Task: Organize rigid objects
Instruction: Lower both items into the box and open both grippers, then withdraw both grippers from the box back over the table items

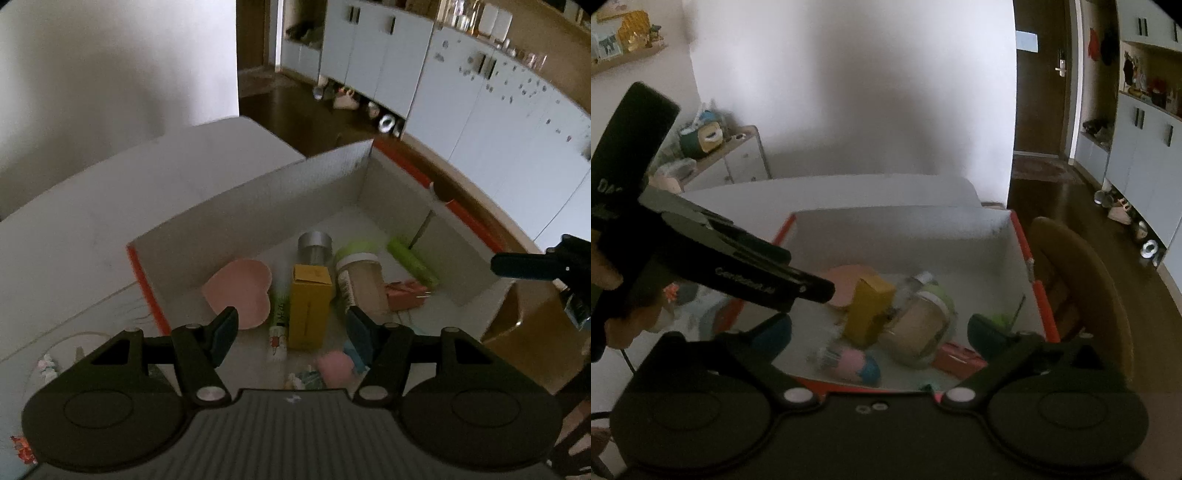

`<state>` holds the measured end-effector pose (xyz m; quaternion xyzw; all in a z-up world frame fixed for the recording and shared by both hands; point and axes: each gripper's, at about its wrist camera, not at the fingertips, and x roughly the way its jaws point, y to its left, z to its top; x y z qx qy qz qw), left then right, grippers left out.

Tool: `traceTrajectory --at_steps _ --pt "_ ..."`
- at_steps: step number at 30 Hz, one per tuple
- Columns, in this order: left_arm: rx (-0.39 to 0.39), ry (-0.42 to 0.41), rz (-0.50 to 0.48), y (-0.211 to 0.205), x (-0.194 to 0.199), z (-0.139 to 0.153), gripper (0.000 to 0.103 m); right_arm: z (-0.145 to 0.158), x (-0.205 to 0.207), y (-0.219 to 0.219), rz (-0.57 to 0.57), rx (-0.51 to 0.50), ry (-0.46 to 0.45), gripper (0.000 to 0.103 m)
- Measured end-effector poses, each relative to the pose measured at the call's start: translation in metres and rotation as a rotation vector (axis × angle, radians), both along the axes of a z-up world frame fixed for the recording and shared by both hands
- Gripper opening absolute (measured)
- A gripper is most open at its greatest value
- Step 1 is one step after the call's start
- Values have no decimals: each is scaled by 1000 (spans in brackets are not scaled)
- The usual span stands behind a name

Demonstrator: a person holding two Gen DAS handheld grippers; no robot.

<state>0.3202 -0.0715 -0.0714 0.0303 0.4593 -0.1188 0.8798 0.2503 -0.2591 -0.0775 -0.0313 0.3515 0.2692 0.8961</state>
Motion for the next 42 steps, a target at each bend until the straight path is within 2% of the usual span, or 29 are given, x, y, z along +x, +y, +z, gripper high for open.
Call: traceTrajectory --at_steps 3,6,9,13,19,25,30,36,42 --pt "-12 -32 2 9 -14 11 64 8 -6 7 1 14 -7 102" --pt "-22 -61 13 22 -25 18 72 14 -14 16 4 29 -8 102" --pt "-26 -83 25 36 -36 23 72 18 -22 28 3 45 -9 102" --pt "-30 -113 54 62 -53 28 72 23 -32 44 -4 66 -13 102" --pt "-63 -135 102 109 -77 33 80 27 -42 81 -14 88 -2 103" --pt "-77 -145 144 157 -99 32 82 27 -52 121 -16 89 3 103" --pt "-32 -178 188 191 -119 28 82 27 -57 155 -21 93 6 103" --pt "-40 -174 213 229 -133 17 82 21 -57 195 -14 80 22 103" --pt "-15 -181 224 258 -143 4 84 14 -46 232 -19 60 50 103"
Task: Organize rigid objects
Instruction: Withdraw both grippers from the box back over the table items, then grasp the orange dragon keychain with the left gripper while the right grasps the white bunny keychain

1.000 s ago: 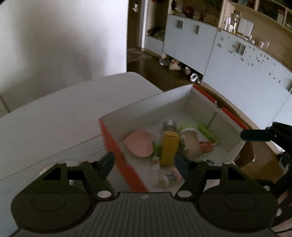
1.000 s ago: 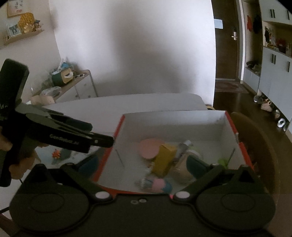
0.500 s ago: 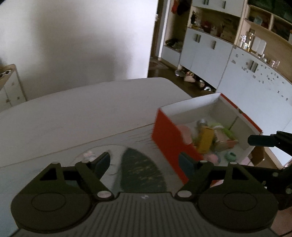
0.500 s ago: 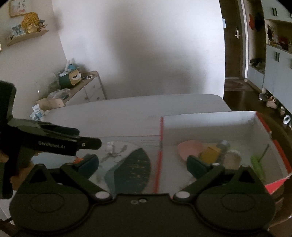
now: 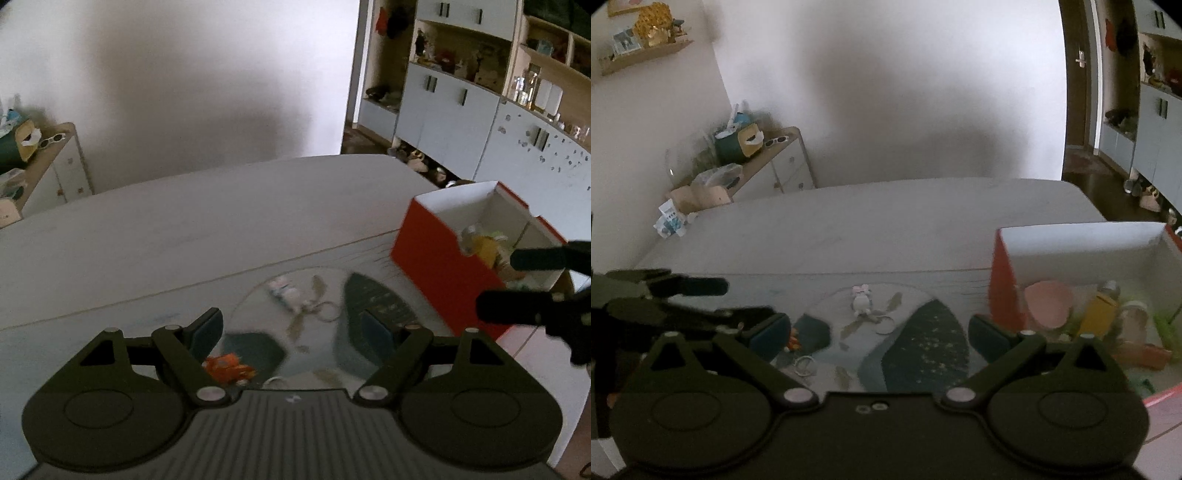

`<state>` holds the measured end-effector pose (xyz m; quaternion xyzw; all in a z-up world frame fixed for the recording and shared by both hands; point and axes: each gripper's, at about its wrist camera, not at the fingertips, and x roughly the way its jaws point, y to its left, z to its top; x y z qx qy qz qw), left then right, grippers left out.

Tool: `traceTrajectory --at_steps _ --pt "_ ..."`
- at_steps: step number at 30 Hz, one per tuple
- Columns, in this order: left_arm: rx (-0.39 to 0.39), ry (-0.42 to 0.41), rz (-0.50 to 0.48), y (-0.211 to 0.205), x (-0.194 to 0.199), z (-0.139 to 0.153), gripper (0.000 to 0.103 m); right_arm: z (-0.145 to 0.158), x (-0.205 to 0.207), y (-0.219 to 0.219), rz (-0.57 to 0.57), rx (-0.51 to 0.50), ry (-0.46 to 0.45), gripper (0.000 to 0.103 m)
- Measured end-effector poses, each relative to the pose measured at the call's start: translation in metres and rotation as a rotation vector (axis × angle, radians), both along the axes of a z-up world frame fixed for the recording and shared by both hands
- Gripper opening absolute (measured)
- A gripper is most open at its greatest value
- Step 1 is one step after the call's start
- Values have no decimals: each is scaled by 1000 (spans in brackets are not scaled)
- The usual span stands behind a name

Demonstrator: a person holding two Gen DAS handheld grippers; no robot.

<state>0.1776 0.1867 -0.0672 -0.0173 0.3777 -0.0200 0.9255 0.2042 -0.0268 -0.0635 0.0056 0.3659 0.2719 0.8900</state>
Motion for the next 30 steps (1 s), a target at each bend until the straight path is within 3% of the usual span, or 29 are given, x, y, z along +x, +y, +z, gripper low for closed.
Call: traceTrajectory --at_steps 7,20,25,30 --pt "-13 5 27 29 -5 -19 98 -16 18 32 15 -31 48 103" --pt "-41 24 81 58 -4 -66 100 -54 55 82 101 -166 108 101" --pt "-113 66 104 67 9 -88 100 -70 71 96 105 -201 136 99" --pt "-81 66 115 72 17 -102 100 -82 83 107 124 -233 141 92"
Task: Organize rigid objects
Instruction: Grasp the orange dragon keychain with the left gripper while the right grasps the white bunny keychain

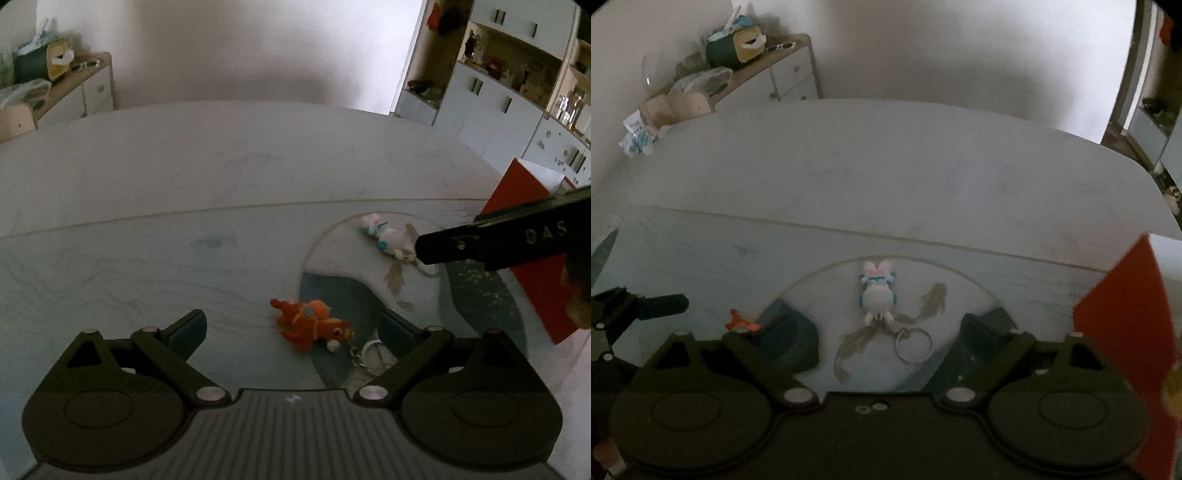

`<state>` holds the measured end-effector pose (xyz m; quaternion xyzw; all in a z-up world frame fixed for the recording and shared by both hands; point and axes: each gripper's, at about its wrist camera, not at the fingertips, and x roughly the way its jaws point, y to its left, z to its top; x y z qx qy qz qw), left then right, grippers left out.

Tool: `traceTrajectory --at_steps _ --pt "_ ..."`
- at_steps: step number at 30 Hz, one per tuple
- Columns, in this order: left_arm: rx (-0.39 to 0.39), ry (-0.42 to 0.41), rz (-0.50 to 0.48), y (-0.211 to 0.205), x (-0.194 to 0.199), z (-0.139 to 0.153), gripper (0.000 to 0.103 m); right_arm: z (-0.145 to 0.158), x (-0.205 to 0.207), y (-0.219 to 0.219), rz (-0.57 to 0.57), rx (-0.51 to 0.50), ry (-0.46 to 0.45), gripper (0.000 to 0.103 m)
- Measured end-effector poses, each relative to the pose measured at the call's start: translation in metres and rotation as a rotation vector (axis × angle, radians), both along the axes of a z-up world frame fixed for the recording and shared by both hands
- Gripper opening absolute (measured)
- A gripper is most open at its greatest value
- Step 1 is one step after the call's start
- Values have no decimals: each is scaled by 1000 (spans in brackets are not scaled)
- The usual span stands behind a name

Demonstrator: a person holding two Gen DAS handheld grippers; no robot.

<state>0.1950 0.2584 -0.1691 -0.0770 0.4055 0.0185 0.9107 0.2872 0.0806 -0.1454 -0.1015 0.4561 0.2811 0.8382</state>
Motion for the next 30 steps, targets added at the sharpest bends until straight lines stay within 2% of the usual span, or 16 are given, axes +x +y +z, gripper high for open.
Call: traceTrajectory --at_steps 7,12,18,19,20,24,26,30 --pt "56 5 -13 -8 4 -13 99 -12 14 15 33 -36 8 80" --pt "76 -8 -13 -10 4 -15 99 -21 20 24 54 -59 11 72" --pt "83 -20 -38 -14 6 -18 98 -28 21 29 74 -74 19 58" --pt "83 -20 -42 -15 6 -18 96 -29 22 28 74 -74 22 56" --pt "80 -18 -45 -16 7 -19 89 -29 22 28 71 -73 23 54" --pt "101 -19 -44 -20 8 -18 80 -30 21 26 68 -73 16 50" --pt "109 -21 -49 -23 8 -18 69 -29 19 26 70 -71 10 43" --pt "119 -24 -51 -26 8 -19 59 -30 20 30 78 -75 1 32"
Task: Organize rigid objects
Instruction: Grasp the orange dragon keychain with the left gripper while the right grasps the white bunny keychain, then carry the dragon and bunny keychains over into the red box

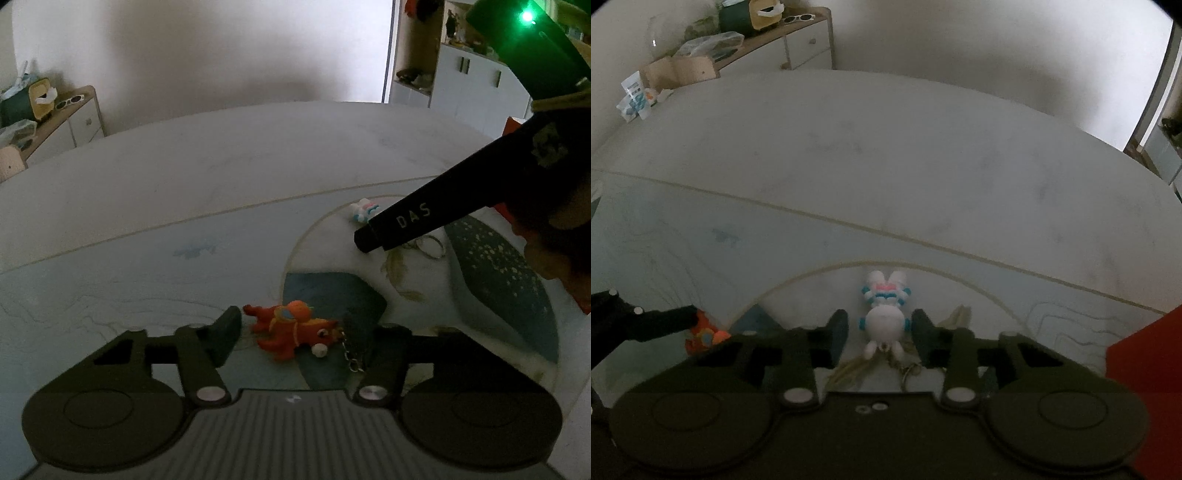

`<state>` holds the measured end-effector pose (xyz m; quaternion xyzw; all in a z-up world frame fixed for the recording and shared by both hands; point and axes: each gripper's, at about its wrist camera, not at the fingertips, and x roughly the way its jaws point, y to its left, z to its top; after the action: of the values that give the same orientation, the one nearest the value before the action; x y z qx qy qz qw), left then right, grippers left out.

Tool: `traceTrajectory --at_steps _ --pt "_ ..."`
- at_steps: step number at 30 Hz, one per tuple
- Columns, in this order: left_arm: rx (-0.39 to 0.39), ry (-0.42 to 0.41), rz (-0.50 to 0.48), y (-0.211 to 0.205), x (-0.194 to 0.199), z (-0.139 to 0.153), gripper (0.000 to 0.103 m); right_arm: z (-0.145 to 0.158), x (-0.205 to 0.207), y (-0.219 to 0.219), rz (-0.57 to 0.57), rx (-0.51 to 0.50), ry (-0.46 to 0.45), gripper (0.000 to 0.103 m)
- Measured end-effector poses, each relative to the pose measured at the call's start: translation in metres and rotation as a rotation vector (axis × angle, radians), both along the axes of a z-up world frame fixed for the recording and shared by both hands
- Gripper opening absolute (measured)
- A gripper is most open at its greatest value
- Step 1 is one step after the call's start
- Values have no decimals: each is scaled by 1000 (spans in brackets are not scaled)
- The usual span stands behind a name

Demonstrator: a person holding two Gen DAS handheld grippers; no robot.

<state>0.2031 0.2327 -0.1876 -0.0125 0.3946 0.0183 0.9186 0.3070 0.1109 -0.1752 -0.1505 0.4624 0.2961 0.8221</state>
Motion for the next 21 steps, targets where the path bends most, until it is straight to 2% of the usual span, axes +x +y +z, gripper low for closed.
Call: traceTrajectory --at_steps 1,10,21 --pt "0 0 3 0 0 0 58 0 0 0 -1 -5 -6 28" --pt "-7 12 14 1 1 2 57 5 -13 -10 -42 28 -8 27" --pt "-21 36 -1 -7 -8 13 56 29 -58 -58 -120 128 5 27"
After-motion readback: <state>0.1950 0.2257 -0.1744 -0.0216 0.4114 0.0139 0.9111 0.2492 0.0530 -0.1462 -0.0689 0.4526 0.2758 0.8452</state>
